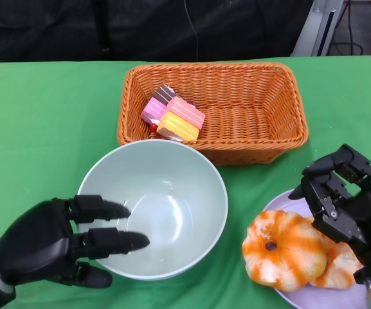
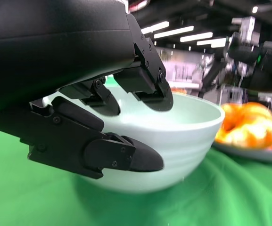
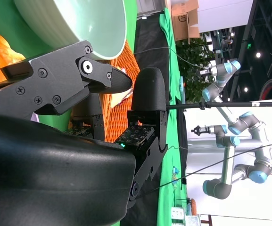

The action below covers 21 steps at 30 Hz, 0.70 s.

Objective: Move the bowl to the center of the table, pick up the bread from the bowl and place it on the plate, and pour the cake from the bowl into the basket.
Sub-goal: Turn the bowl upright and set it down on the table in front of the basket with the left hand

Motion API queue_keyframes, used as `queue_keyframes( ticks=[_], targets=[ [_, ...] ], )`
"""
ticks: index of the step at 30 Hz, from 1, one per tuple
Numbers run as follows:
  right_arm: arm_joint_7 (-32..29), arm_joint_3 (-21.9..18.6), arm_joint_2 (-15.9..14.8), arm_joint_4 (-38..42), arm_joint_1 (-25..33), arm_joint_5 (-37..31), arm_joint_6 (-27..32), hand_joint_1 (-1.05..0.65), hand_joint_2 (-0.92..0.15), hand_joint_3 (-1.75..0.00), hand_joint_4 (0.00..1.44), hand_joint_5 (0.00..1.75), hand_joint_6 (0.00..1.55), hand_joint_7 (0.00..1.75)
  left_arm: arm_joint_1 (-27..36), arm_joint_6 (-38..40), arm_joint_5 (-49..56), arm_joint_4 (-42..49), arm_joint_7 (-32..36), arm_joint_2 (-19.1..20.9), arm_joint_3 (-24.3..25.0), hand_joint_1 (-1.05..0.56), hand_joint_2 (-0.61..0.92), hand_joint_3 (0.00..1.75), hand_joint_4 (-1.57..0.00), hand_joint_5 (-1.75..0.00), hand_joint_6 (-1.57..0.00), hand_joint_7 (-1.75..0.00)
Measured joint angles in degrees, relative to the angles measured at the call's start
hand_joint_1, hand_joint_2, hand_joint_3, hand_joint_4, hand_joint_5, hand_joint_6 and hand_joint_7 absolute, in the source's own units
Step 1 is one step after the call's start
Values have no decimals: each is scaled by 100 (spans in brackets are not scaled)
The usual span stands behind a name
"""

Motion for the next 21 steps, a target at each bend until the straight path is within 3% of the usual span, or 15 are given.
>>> queue_keyframes(
  ticks=[5, 11, 17, 21],
  targets=[
    [-40, 1, 0, 1, 0, -12, 5, -14, -70, -77, 75, 159, 66, 129, 0, -186, -16, -160, 92, 99, 57, -92, 92, 57, -46, 0, -42, 0],
    [-41, -2, 1, 65, -14, -24, -44, -15, -70, -77, 75, 159, 67, 129, 49, -1071, -708, -207, -407, 294, 514, -90, 92, 49, -49, -3, -45, -2],
    [-39, -5, 0, 156, -47, -76, -131, -15, -72, -75, 75, 157, 67, 128, 281, -2249, -3112, 659, -2190, -70, 1291, -74, 92, 35, -70, -8, -60, -4],
    [-36, -3, 3, 254, -66, -111, -219, -15, -72, -75, 77, 156, 68, 127, 454, -2440, -4957, 954, -3597, -519, 1495, -64, 92, 26, -78, -7, -67, -3]
  ],
)
